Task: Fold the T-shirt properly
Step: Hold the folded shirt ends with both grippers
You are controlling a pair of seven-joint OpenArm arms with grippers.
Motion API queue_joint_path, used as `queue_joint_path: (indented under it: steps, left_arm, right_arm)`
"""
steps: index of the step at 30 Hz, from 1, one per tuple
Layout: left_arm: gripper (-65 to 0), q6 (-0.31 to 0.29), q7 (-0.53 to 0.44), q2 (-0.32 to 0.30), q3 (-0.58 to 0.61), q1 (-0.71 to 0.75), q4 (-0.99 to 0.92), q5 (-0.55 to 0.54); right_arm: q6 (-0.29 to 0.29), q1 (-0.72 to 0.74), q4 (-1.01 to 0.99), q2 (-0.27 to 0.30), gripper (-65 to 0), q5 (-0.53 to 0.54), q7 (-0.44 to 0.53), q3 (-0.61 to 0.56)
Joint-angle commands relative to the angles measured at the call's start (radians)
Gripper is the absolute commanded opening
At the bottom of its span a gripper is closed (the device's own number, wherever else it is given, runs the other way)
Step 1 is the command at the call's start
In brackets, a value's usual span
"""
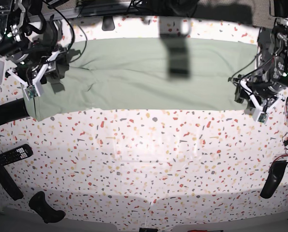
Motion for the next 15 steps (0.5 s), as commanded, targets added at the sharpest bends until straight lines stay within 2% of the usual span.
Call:
queue_joint_path:
  steps: [1, 4, 8, 12, 15]
  left_arm:
    - [-36.4, -0.003, -0.016, -0.014, -0.006, -0.014, 0.014, -0.026]
    - [-36.4, -0.004, -0.02, -0.014, -0.006, -0.014, 0.014, -0.065]
    - [-36.4, -0.005, 0.003, -0.014, -0.006, -0.014, 0.014, -0.053]
    - [-36.4, 0.0, -0.035, -0.015, -0.006, -0.014, 0.013, 0.074]
    - [-36.4, 0.057, -0.034, -0.016, -0.006, -0.014, 0.013, 0.112]
  right_arm:
    - [-0.003, 0.005, 0.018, 0.011, -42.3, 0.006, 0.015, 0.008]
    - [-0.003, 0.005, 0.018, 0.011, -42.3, 0.007, 0.008, 0.008]
    - [-0.003, 0.005, 0.018, 0.011, -42.3, 0.007, 0.008, 0.008]
    - [-0.003, 0.005, 0.018, 0.011, -42.3, 0.006, 0.003, 0.008]
    - [-0.003, 0.005, 0.018, 0.011, -42.3, 0.006, -0.001, 0.008]
